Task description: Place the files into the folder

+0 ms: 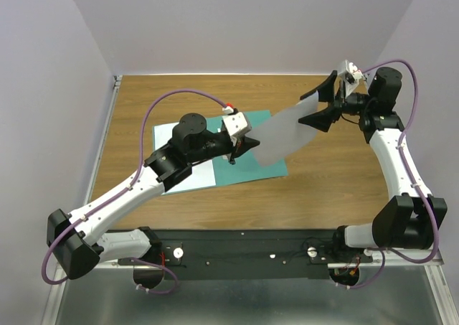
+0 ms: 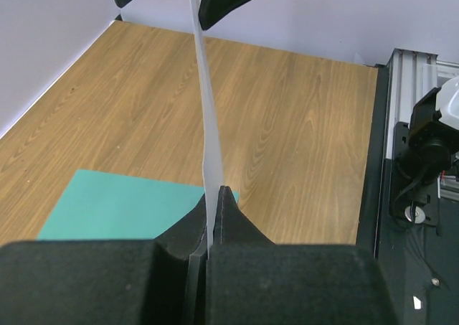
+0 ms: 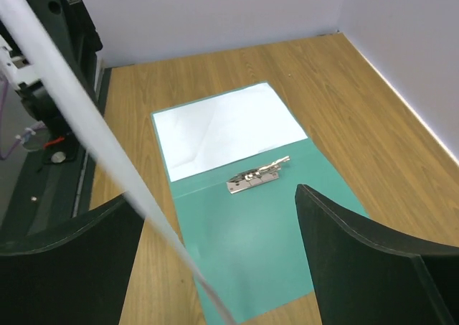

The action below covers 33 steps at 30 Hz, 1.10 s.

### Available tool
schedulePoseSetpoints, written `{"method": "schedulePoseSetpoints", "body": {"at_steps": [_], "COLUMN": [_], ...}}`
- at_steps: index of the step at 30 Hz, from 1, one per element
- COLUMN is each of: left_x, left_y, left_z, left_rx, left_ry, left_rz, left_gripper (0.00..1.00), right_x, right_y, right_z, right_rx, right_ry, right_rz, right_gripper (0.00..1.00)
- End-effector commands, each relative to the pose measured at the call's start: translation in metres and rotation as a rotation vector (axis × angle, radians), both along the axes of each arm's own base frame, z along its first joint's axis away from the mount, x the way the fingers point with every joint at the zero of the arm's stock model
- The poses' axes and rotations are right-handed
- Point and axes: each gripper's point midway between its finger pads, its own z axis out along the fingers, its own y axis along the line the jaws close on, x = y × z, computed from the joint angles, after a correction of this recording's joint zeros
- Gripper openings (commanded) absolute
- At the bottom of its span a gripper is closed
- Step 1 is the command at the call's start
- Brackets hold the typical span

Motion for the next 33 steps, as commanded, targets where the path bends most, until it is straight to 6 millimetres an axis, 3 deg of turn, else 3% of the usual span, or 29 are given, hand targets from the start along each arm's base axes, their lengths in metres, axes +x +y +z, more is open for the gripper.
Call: {"method": "schedulePoseSetpoints", "body": {"at_steps": [1,3,4,9,12,15,16,18,19,20,25,31,33], "left_x": [-0.005,-0.001,0.000,0.019,0.025,0.038,0.044,0.061,0.066,0.080,0.108,0.147,0.152], "left_y": [0.000,0.000,0.001,0.012,0.017,0.027,0.032,0.047,0.053,0.069,0.112,0.166,0.162], "left_z": [0.017,0.022,0.023,0.030,0.034,0.037,0.037,0.034,0.030,0.028,-0.021,-0.107,-0.130], "left_rx": [-0.023,-0.032,-0.036,-0.080,-0.108,-0.129,-0.135,-0.162,-0.171,-0.186,-0.210,-0.155,-0.133], "left_ry": [-0.027,-0.034,-0.030,-0.003,0.010,0.043,0.058,0.117,0.144,0.160,0.376,0.555,0.605], "left_rz": [-0.022,-0.002,0.007,0.140,0.176,0.265,0.301,0.435,0.480,0.576,0.827,0.991,0.936], "left_gripper": [0.00,0.00,0.00,0.00,0.00,0.00,0.22,0.50,0.77,0.94,0.97,0.97,0.97], "right_x": [-0.027,-0.029,-0.029,-0.027,-0.018,-0.010,-0.008,0.003,0.005,0.011,0.025,0.030,0.034], "right_y": [0.011,0.015,0.015,0.016,0.015,0.015,0.014,0.013,0.013,0.013,0.018,0.032,0.033], "right_z": [0.007,0.003,0.005,0.007,0.011,0.013,0.014,0.013,0.013,0.008,-0.020,-0.071,-0.092], "right_rx": [0.021,0.025,0.026,0.025,0.022,0.023,0.028,0.032,0.039,0.043,0.064,0.066,0.062], "right_ry": [-0.008,0.019,0.029,0.058,0.082,0.114,0.155,0.197,0.240,0.278,0.477,0.739,0.819], "right_rz": [0.154,0.174,0.174,0.160,0.105,0.066,0.047,-0.004,-0.019,-0.041,-0.143,-0.185,-0.210], "right_gripper": [0.68,0.59,0.49,0.28,0.01,0.01,0.01,0.01,0.01,0.01,0.01,0.01,0.01]}}
